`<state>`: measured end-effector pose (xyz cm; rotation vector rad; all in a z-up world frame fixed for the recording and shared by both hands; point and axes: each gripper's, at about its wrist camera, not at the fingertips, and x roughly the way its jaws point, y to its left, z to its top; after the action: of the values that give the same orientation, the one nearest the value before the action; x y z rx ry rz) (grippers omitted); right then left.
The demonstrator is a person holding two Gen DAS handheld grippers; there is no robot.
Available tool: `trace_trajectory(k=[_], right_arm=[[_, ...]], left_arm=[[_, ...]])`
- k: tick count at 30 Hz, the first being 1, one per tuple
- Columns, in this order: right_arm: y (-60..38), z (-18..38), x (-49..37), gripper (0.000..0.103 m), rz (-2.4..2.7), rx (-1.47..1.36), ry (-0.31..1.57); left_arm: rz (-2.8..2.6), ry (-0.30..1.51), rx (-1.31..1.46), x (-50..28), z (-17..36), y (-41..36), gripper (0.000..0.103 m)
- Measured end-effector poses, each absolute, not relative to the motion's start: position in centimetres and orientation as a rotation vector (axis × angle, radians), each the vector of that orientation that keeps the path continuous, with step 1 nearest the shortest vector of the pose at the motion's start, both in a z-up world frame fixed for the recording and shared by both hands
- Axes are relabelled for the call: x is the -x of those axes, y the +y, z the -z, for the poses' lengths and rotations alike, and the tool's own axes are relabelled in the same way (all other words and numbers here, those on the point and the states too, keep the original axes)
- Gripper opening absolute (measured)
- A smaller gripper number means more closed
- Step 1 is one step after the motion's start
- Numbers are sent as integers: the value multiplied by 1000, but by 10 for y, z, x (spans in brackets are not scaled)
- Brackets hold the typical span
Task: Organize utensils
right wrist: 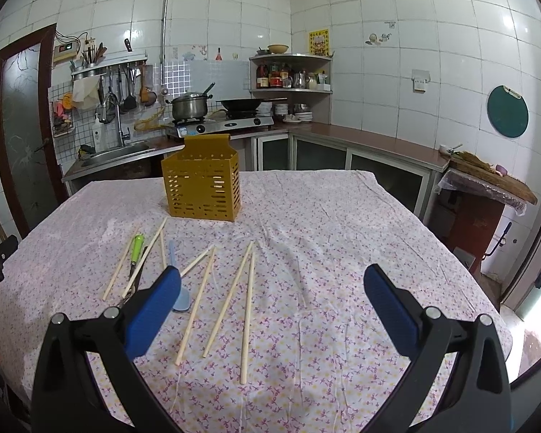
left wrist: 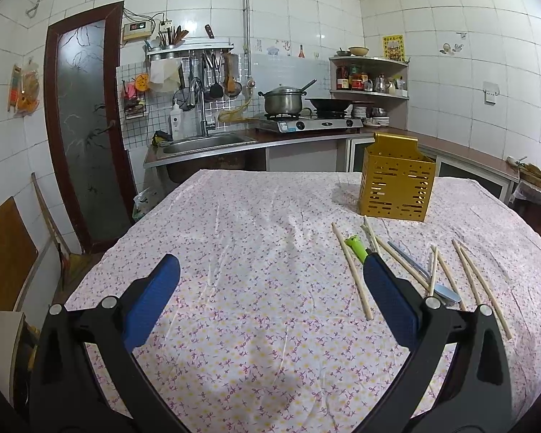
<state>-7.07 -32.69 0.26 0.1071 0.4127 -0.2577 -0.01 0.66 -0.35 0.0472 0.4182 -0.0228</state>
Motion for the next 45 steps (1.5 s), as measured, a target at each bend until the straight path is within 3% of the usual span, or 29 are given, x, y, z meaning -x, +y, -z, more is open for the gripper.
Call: trace_trajectory(k=[45], right_arm=[[-339,2,41,99,275,-122,481]], left_arm=[[30,480,-78,-29,11,-1,98]])
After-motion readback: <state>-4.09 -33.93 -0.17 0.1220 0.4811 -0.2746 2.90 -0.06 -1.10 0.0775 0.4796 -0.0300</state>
